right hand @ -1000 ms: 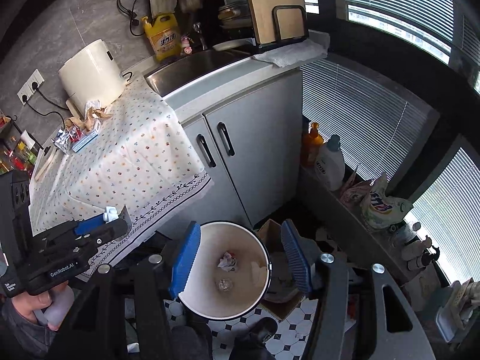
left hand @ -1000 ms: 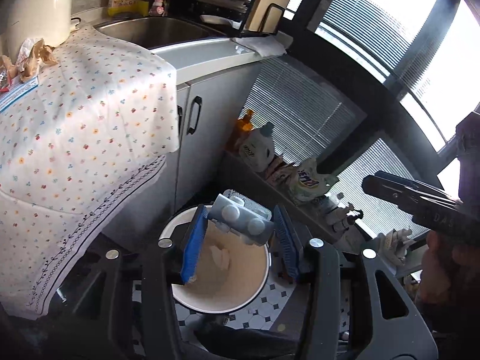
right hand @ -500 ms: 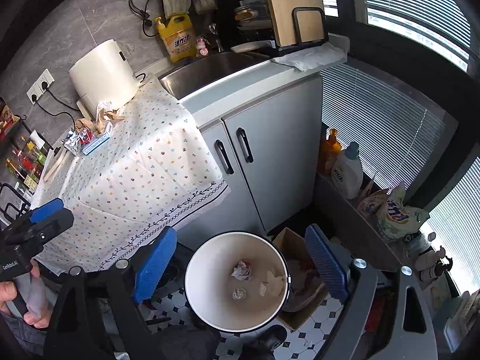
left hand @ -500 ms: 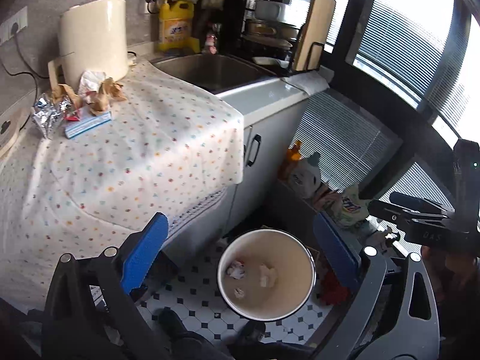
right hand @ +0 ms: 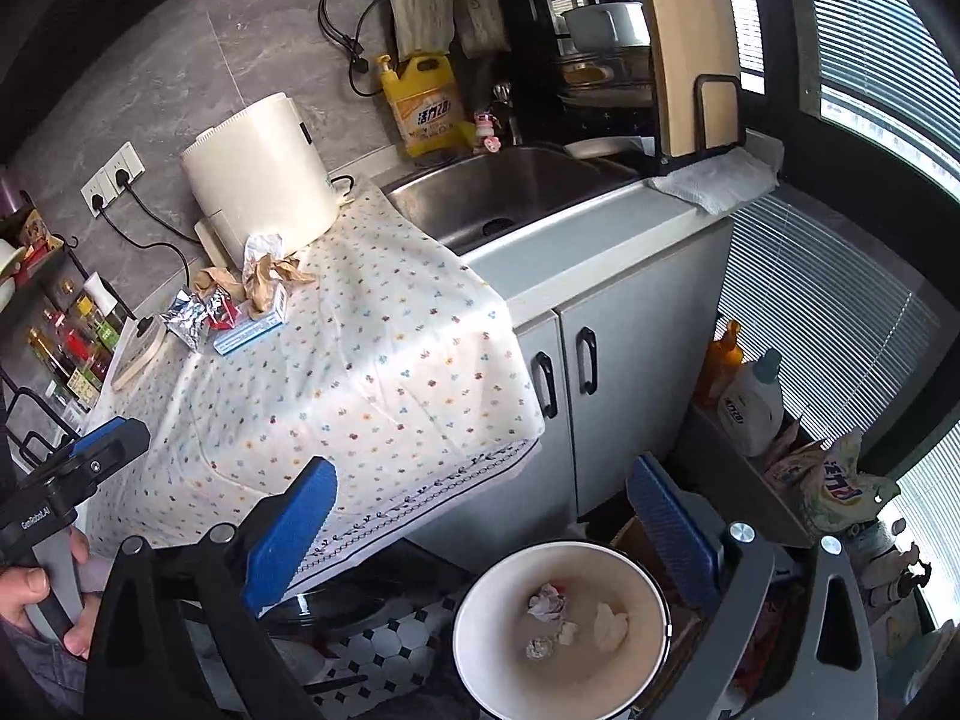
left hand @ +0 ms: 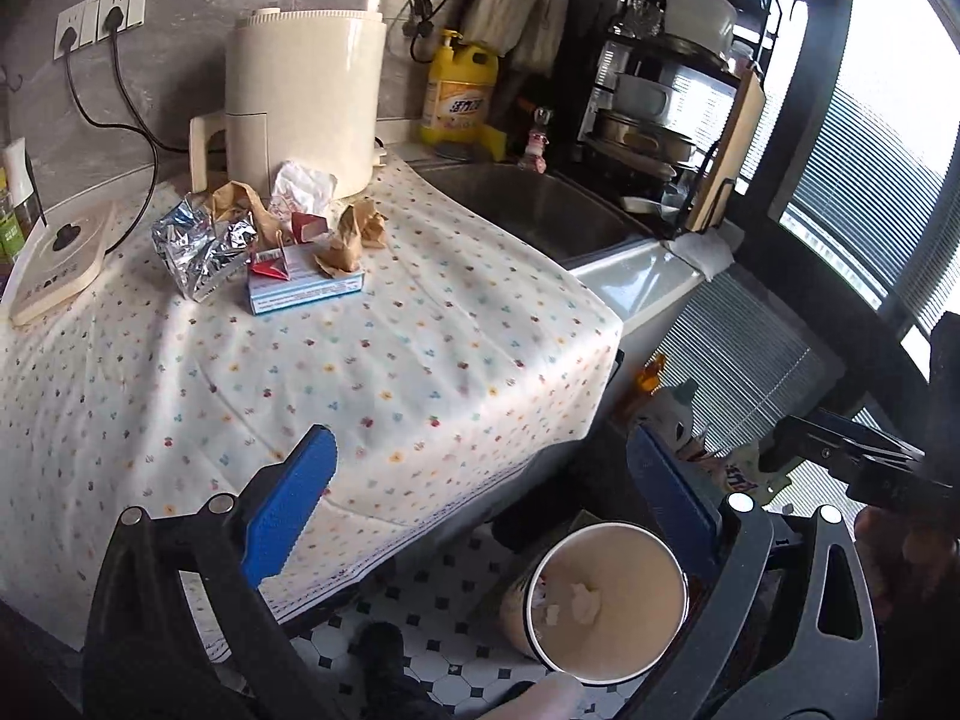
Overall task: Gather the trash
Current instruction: 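Grasp the foil snack bag with the left tool while the right tool grasps brown paper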
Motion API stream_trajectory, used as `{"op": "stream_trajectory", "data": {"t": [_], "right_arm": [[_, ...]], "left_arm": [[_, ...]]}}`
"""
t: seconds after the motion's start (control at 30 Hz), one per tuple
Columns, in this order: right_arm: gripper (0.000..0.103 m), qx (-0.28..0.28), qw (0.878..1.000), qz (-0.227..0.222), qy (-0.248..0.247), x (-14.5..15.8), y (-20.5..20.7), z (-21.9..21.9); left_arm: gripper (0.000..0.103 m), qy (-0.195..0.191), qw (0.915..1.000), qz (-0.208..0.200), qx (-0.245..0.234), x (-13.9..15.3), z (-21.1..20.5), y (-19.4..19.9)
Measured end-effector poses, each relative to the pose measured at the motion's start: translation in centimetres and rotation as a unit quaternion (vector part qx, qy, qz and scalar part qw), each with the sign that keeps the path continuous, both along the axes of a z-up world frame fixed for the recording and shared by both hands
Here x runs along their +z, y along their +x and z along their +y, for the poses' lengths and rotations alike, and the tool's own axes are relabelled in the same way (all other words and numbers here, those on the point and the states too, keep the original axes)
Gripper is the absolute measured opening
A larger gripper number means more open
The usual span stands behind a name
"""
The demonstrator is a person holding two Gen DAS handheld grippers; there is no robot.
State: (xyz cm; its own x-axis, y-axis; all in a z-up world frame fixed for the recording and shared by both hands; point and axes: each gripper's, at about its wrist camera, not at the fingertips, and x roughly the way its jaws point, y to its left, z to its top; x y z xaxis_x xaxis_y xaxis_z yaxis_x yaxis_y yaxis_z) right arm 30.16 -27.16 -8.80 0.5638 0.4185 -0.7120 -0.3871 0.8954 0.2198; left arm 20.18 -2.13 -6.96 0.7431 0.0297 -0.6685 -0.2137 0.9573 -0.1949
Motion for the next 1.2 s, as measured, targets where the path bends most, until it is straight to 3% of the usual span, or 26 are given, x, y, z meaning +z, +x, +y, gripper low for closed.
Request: {"op": "stream_trajectory", "data": {"t": [0.67, 1.2], "right_arm": [[0.095, 0.039, 0.999, -0.029, -0.007, 2.5, 4.1, 17.5], [0.095, 0.047, 0.998, -0.023, -0.02, 1.7, 7.2, 26.6]], "left_arm": [[0.096, -0.006, 0.9963, -0.049, 0.07, 1.4, 17.2, 1.4], [0.083, -0.036, 0.9973, -0.035, 0.054, -1.1, 25.7, 5.6]]}}
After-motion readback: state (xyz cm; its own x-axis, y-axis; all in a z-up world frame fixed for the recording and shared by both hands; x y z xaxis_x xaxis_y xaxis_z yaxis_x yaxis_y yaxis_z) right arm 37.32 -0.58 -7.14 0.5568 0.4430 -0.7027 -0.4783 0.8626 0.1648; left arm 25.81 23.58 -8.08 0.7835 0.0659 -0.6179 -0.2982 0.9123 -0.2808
